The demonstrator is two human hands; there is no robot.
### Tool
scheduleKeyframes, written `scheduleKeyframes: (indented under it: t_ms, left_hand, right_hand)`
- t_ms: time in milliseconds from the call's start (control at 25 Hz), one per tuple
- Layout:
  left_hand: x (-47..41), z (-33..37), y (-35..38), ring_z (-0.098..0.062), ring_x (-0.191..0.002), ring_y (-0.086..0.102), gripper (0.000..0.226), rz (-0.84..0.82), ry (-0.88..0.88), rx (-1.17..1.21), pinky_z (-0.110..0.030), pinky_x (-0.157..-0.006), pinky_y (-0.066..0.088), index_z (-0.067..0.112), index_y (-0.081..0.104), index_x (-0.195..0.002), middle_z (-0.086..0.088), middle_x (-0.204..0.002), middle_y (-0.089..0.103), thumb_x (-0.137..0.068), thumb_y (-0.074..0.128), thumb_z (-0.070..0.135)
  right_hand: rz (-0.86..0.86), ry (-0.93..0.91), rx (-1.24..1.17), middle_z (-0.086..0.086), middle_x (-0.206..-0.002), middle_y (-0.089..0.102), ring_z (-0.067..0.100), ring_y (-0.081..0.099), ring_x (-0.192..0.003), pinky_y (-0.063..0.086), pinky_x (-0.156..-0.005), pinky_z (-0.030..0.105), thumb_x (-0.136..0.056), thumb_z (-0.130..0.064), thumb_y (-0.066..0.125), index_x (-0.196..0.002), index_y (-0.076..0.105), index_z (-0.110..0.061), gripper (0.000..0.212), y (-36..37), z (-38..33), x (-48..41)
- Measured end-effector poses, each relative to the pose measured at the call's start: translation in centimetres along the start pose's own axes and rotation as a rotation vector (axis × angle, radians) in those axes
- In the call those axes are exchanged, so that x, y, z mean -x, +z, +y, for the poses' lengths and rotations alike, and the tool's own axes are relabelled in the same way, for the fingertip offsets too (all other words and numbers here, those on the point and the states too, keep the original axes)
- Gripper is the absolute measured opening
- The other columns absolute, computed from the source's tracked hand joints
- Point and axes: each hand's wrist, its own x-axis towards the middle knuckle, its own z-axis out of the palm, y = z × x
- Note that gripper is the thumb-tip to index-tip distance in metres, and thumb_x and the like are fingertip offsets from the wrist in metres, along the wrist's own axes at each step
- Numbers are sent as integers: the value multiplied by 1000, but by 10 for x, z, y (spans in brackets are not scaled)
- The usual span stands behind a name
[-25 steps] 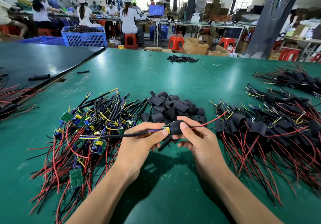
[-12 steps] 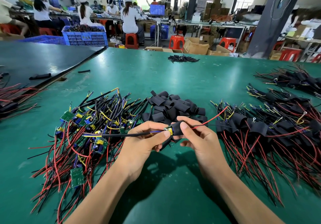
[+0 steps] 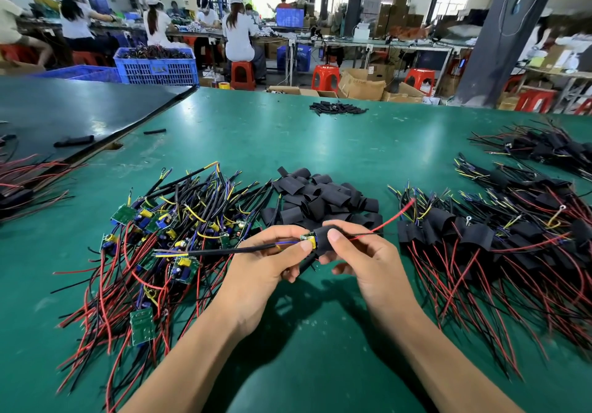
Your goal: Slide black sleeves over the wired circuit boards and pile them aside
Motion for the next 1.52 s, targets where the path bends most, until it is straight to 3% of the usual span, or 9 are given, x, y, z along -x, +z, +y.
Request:
scheduleKeyframes:
  t_ms: [240,400,560,960,1200,1520]
  left_hand:
    - [-1,-2,-1,-17,-56,50,12,7,65,-96,-25,-54,43,10,76,-90,-6,-69,65,-79,77,5]
    - [-1,-2,1,-16,-55,50,12,21,57,-53,-24,-53,43,11,76,-88,-5,-68,64,-76,78,8]
    - [-3,-1,0,-16,-56,49,21,30,-8,62,-22,-54,43,9,77,-86,-6,-70,63,-66,80,16]
    - [-2,4,-4,-19,-53,50,16,-12,58,-56,-25,-54,45,8,76,-78,-10,-64,61,-66,86,6]
    - [0,3,5,-17,-56,57,28,29,-135,185,-23,-56,49,6,74,-97,-11,-77,66,-71,76,14]
    - [-1,11,10,-12,-61,72,7,107,-270,289,-21,-57,57,15,80,-68,-9,-73,74,-68,74,20]
  right_hand:
    - [18,50,-55,1,-85,76,15,72,-75,54,-60,23,-92,-13,67,-90,76,-23,13,2,2,-1]
    - [41,47,-83,-5,-77,73,6,66,-70,53,-61,24,-76,-22,76,-77,78,-23,3,-5,-1,-4]
    - [-7,104,-173,-5,-79,73,5,65,-69,53,-64,24,-70,-29,77,-77,77,-23,10,-4,1,-2]
    - [-23,134,-179,5,-93,77,11,69,-81,53,-68,24,-66,-33,78,-78,77,-21,17,-5,1,-3]
    - [-31,130,-275,10,-88,75,19,68,-72,55,-62,26,-66,-34,87,-87,77,-21,27,2,2,-1]
    - [-6,-8,-257,13,-93,74,26,73,-85,58,-80,32,-71,-22,87,-102,77,-19,33,1,1,-2]
